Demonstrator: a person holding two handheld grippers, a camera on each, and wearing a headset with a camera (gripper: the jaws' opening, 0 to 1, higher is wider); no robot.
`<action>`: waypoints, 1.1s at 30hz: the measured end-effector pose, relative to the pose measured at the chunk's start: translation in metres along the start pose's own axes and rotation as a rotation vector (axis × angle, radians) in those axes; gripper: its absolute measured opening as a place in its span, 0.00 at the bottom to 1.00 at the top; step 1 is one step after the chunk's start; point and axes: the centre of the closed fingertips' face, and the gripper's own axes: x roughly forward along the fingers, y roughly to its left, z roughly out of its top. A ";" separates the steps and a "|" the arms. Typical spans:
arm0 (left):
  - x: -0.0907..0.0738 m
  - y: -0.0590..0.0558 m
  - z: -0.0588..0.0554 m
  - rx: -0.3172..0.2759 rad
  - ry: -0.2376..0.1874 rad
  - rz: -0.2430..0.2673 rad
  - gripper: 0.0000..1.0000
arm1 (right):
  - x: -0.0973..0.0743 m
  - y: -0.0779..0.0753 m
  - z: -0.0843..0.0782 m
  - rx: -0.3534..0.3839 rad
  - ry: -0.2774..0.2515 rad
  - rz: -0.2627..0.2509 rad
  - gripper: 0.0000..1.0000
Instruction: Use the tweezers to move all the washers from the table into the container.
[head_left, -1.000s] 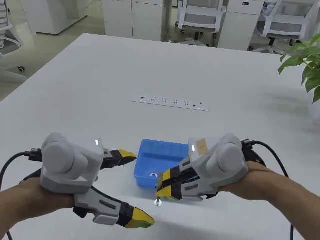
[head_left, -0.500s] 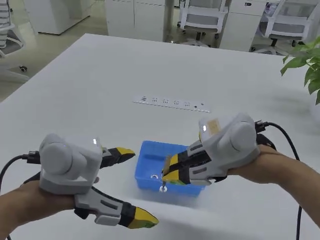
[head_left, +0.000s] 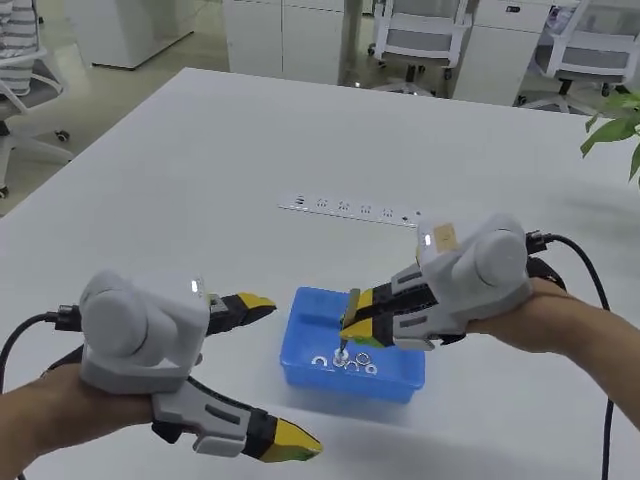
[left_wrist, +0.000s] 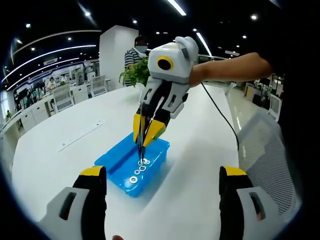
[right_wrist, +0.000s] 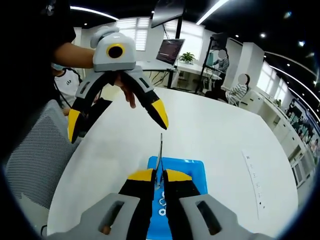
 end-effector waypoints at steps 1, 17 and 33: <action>0.000 0.000 0.000 -0.001 0.000 0.000 0.99 | 0.001 -0.001 -0.001 -0.001 0.000 -0.001 0.08; 0.005 0.010 0.002 0.014 0.010 -0.008 0.99 | 0.021 -0.023 -0.014 -0.002 0.004 -0.035 0.08; 0.019 0.023 0.008 0.032 0.016 -0.034 0.97 | 0.034 -0.031 -0.039 0.022 0.037 -0.037 0.08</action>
